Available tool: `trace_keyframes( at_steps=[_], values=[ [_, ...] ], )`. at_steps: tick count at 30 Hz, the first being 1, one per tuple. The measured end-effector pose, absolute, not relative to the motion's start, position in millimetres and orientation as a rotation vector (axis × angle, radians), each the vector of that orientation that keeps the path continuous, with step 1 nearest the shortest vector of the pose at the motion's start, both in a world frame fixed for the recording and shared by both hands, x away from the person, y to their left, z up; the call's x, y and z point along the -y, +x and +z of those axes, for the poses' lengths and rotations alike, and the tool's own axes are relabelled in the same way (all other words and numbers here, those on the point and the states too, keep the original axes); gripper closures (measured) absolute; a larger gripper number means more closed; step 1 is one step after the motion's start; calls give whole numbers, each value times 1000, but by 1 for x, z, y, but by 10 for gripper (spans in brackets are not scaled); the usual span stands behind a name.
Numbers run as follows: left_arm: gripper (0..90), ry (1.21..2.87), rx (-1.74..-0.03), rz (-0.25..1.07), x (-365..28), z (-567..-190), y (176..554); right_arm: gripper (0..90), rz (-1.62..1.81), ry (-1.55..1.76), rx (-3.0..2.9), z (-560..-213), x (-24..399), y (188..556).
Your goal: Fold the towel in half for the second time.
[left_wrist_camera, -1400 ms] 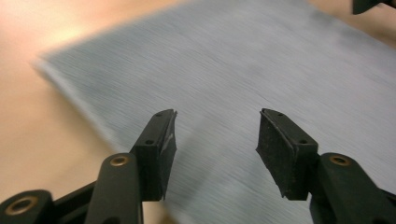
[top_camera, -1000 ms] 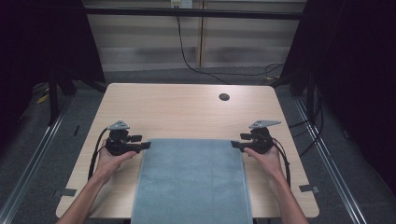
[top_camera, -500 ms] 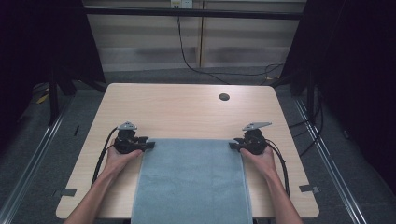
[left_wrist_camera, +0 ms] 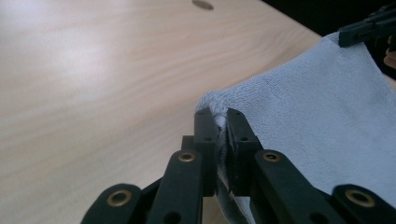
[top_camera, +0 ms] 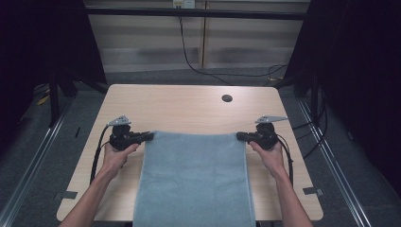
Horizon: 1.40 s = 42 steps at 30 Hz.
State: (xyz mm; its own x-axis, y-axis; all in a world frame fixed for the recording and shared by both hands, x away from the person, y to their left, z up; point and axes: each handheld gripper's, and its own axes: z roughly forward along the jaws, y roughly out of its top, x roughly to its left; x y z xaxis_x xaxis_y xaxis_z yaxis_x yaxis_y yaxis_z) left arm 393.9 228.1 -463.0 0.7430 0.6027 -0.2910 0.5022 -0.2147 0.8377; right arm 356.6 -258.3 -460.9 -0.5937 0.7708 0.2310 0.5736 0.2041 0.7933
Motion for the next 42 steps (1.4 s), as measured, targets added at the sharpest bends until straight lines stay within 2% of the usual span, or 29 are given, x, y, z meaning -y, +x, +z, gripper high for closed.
trace_keyframes(
  at_steps=[9,17,21,26,34,38,42],
  values=[
    [857,1829,-806,171,-228,-419,413,868,1422,1241,-2168,-408,264,381],
    [858,1813,-860,234,-223,-403,431,869,1412,1236,-2134,-378,260,408],
    [858,1797,-837,237,-224,-396,429,870,1447,1210,-2104,-365,260,409],
    [858,1799,-799,238,-233,-399,407,869,1455,1149,-2137,-369,263,388],
    [859,1800,-745,217,-239,-403,353,868,1461,1033,-2185,-374,265,328],
    [859,1831,-744,212,-238,-420,327,867,1448,1027,-2222,-390,267,299],
    [858,1860,-733,146,-238,-435,304,864,1429,1037,-2247,-409,267,270]
  ],
)
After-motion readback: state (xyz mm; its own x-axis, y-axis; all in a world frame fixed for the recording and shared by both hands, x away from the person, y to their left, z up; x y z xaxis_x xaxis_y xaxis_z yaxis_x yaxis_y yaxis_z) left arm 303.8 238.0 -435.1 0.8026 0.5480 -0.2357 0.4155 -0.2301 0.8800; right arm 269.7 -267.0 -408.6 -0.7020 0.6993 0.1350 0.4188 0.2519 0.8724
